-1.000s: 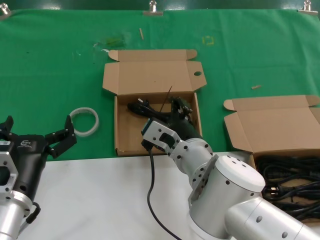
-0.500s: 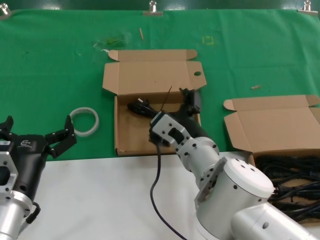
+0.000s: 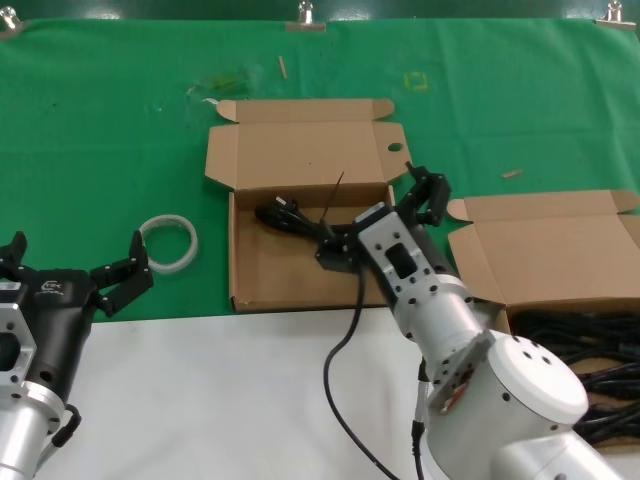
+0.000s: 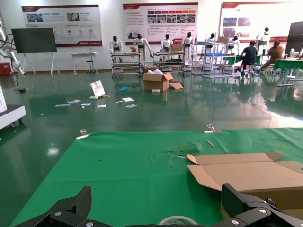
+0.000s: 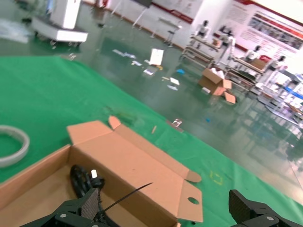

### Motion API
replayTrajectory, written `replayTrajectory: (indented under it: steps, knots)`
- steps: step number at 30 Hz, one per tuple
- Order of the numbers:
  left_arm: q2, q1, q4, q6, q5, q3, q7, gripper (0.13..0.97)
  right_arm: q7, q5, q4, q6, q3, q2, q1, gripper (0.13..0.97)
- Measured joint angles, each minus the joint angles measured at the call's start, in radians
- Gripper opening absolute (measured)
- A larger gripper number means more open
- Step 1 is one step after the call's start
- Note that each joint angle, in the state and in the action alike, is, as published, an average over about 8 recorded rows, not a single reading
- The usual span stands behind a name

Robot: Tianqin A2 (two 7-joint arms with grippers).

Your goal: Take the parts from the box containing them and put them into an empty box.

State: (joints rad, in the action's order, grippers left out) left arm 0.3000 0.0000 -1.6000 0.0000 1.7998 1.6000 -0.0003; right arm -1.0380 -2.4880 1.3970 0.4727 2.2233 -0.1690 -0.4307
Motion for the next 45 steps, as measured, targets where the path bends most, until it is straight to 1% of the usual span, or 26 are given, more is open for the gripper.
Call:
replayTrajectory:
  steps: [10, 45]
  knots:
    - [0.000, 0.000, 0.000, 0.000, 0.000, 0.000, 0.000, 0.966, 0.192, 0.127, 0.038, -0.087, -0.115, 0.000, 0.080, 0.966]
    - [0.000, 0.000, 0.000, 0.000, 0.000, 0.000, 0.000, 0.966, 0.863, 0.572, 0.169, -0.393, -0.519, 0.000, 0.358, 0.966]
